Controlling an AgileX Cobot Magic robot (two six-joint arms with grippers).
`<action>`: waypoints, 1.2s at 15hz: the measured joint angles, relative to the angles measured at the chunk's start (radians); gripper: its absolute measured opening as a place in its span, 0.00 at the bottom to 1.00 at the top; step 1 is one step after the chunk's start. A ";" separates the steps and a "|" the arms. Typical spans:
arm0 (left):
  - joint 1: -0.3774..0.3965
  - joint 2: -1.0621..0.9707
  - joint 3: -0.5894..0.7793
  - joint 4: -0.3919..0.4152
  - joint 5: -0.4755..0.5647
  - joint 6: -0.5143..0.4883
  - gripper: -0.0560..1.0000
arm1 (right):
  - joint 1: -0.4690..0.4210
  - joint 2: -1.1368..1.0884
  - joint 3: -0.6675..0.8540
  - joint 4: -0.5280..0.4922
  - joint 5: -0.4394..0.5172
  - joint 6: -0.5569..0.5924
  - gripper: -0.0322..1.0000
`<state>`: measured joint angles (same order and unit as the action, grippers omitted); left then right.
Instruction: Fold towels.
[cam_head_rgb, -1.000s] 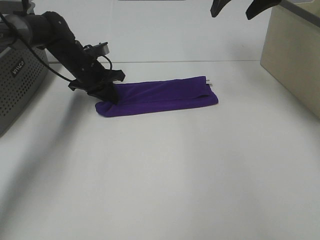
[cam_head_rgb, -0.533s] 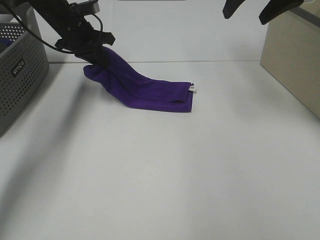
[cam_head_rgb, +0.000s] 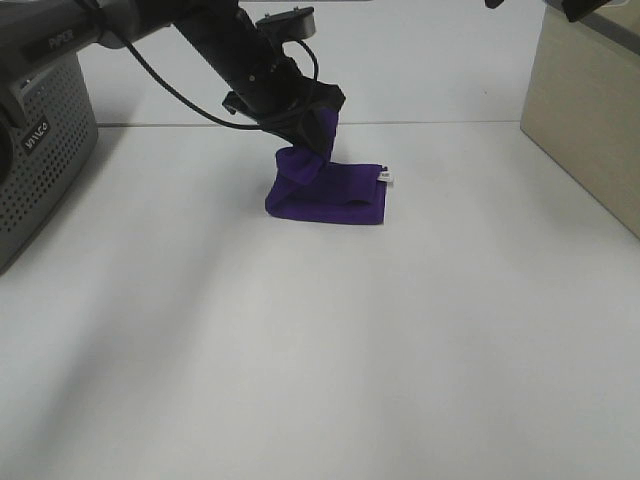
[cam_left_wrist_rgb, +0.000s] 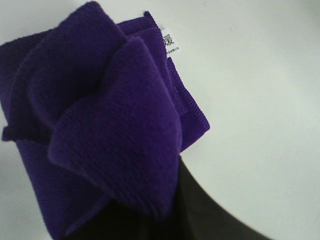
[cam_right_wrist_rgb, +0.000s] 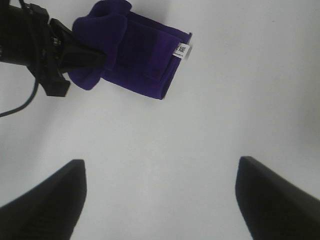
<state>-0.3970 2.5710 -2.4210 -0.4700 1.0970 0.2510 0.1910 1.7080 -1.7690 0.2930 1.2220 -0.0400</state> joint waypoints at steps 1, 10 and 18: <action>-0.010 0.017 0.000 0.002 -0.006 -0.002 0.10 | 0.000 -0.007 0.000 0.000 0.000 0.000 0.81; -0.083 0.040 0.000 -0.213 -0.209 0.019 0.73 | 0.000 -0.015 0.000 0.002 0.001 -0.008 0.80; 0.103 -0.181 -0.125 0.269 0.103 -0.145 0.73 | 0.000 -0.015 0.000 -0.117 0.001 -0.008 0.80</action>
<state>-0.2940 2.3900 -2.5460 -0.2010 1.2000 0.1060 0.1910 1.6930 -1.7690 0.1760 1.2230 -0.0480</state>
